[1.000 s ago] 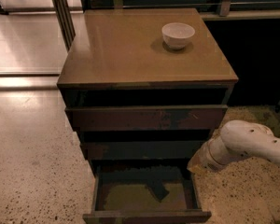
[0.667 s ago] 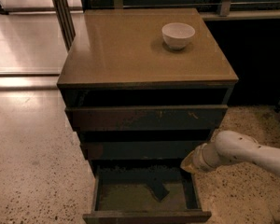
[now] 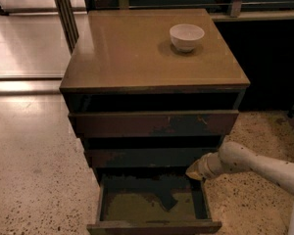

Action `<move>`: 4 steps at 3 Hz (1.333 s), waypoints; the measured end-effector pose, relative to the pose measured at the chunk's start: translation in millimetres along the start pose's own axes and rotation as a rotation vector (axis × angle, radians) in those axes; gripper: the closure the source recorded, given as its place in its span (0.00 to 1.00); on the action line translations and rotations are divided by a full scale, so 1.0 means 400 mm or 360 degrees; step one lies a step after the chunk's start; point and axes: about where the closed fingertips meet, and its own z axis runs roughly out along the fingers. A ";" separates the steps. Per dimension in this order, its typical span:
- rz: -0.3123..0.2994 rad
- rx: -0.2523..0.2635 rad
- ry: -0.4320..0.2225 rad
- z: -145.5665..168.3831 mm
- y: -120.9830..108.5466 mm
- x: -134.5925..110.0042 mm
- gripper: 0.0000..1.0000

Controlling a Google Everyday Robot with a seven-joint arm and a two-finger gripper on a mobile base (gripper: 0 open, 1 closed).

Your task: Pick sponge from bottom drawer and place on counter

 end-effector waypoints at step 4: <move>0.0069 -0.0051 -0.0141 0.306 0.066 0.115 1.00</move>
Offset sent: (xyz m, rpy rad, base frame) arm -0.0100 0.0123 -0.0738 0.0070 0.0024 0.0251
